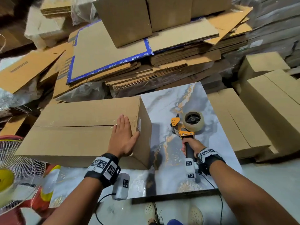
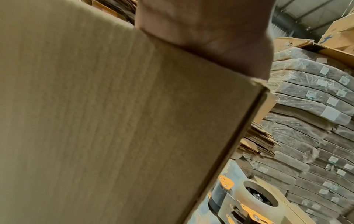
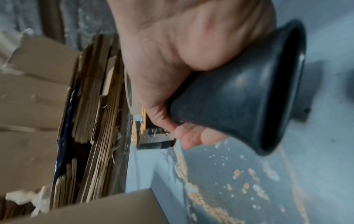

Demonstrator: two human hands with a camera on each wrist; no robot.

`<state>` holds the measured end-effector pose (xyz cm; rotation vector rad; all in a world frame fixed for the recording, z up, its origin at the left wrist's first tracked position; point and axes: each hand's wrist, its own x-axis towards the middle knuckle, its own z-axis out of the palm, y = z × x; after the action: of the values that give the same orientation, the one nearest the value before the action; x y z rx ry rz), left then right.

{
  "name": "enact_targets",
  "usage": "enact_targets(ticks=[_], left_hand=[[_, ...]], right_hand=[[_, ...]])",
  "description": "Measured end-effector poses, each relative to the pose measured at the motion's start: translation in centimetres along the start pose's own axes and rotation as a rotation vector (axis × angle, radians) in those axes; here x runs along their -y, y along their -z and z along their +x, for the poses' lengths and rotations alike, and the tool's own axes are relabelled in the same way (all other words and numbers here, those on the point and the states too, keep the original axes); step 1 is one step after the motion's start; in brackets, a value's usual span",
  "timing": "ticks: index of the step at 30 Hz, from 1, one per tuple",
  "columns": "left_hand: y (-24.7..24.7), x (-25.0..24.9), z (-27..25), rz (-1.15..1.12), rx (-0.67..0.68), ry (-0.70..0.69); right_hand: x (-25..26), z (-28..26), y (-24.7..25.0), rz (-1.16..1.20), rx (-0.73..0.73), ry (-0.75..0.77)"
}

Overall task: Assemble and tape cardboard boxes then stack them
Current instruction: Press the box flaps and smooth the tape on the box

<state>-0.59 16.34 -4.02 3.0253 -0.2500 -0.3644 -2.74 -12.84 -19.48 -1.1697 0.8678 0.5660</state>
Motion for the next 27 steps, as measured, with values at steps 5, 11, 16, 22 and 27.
enact_targets(ticks=[5, 11, 16, 22, 27], left_hand=[[0.3, -0.1, -0.1, -0.014, 0.017, -0.006], [0.4, 0.2, -0.6, -0.089, 0.009, -0.056], [1.3, 1.9, -1.1, -0.077, 0.033, -0.232], [1.9, 5.1, -0.1, -0.05, -0.005, -0.41], [1.7, 5.1, 0.2, -0.061, -0.008, -0.459]], right_hand=[[-0.7, 2.3, -0.2, -0.195, -0.236, 0.123], [1.3, -4.7, -2.9, -0.463, -0.602, 0.246], [2.1, -7.4, -8.8, -0.182, -0.3, 0.672], [3.6, -11.9, -17.3, 0.081, 0.041, 0.675], [2.6, -12.1, -21.0, 0.225, 0.251, 0.625]])
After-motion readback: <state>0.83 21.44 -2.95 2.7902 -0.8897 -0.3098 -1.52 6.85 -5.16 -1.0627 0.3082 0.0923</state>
